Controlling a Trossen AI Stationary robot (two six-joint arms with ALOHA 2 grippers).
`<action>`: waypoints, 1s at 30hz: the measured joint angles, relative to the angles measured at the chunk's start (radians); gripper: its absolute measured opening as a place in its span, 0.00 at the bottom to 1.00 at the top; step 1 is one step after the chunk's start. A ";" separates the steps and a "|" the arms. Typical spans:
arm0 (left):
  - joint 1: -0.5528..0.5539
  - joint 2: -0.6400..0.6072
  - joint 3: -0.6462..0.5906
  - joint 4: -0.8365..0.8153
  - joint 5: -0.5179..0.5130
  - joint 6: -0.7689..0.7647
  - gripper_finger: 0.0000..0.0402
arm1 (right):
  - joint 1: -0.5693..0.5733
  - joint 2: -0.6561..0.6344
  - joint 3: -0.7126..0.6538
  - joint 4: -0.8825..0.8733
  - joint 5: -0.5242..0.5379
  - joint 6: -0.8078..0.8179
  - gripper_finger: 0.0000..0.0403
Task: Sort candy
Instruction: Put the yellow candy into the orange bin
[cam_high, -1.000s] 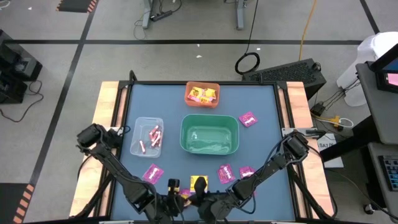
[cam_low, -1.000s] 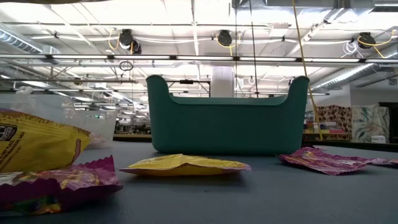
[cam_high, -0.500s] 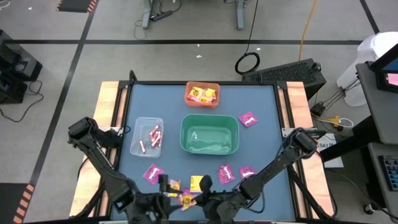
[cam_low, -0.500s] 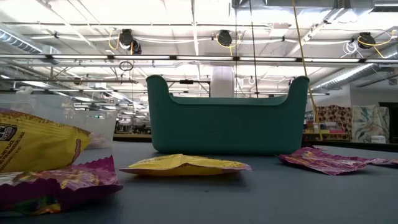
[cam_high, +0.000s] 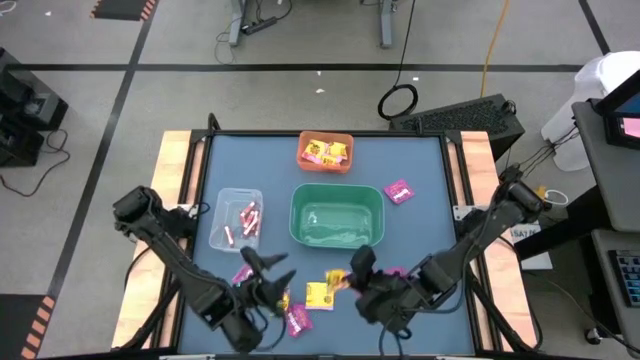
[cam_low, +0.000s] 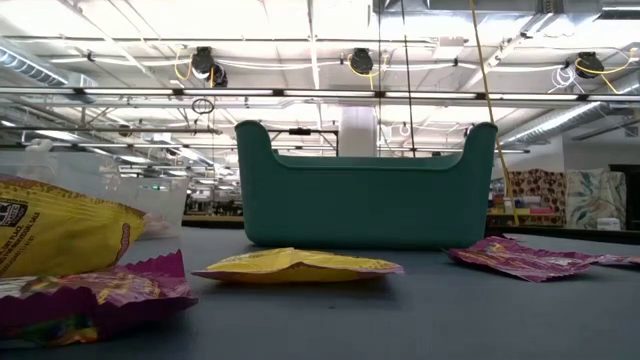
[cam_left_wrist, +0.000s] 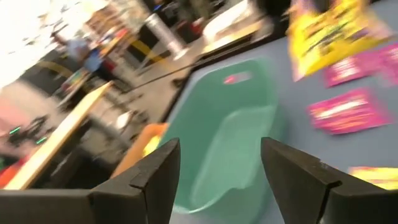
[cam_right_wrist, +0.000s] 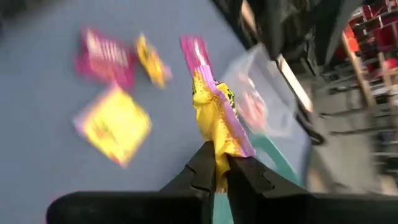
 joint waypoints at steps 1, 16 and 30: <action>0.014 -0.002 -0.001 -0.052 -0.009 -0.045 0.57 | -0.001 -0.006 0.000 -0.037 0.013 -0.033 0.05; 0.181 -0.039 0.001 -0.241 -0.142 -0.129 0.57 | -0.072 -0.016 0.000 -0.131 0.190 -0.697 0.06; 0.251 -0.039 0.001 -0.241 -0.029 -0.212 0.57 | -0.121 -0.016 -0.001 -0.131 0.186 -0.496 0.06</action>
